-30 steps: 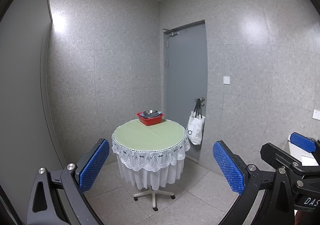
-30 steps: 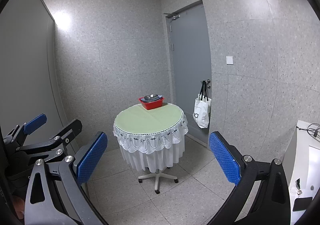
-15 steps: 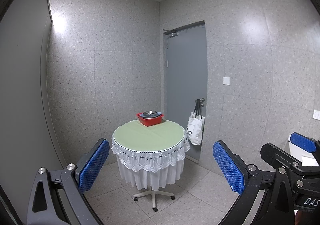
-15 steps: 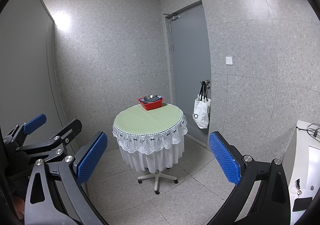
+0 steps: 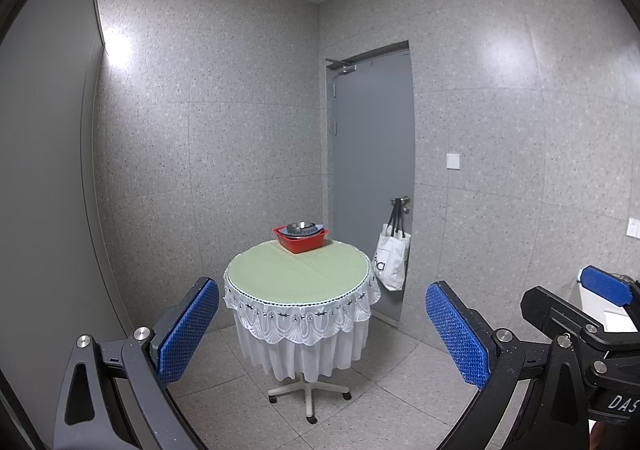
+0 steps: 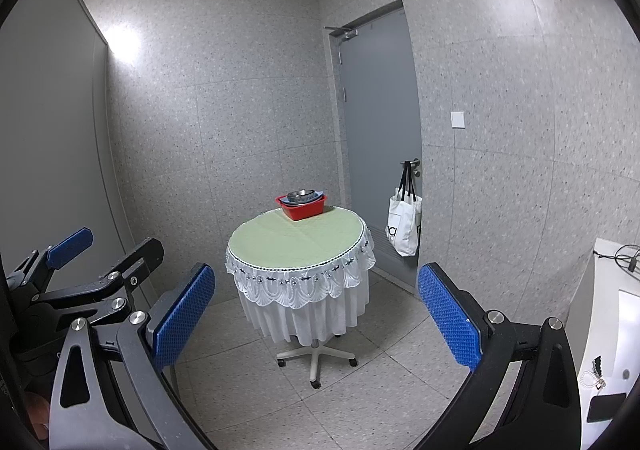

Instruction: Organize plates and bowls

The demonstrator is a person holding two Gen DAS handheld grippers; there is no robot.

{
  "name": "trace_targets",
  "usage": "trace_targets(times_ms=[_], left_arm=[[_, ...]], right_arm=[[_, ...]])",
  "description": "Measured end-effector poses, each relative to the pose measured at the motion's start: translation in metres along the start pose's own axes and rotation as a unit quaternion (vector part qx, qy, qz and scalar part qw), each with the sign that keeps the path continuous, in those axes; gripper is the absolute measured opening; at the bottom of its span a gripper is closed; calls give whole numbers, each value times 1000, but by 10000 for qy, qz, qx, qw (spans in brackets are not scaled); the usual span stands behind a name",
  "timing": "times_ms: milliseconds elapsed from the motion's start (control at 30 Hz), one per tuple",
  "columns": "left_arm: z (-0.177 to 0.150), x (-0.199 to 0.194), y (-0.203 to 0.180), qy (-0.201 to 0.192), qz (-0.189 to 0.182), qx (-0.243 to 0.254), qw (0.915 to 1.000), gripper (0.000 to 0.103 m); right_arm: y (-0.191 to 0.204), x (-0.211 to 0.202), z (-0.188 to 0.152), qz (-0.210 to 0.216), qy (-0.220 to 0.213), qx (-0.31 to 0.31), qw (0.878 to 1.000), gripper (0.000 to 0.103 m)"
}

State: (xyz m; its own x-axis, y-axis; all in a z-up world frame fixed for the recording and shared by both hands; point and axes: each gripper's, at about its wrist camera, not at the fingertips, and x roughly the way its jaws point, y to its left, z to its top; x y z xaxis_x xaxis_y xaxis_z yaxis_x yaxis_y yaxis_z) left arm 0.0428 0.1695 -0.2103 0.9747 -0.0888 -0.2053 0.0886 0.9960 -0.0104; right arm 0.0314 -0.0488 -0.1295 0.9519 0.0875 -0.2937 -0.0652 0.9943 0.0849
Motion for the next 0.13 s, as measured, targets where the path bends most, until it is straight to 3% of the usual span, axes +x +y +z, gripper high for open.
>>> trace_targets(times_ms=[133], left_arm=[[0, 1, -1, 2, 13, 7, 10000, 102]], right_arm=[[-3, 2, 0, 6, 10, 16, 10000, 103]])
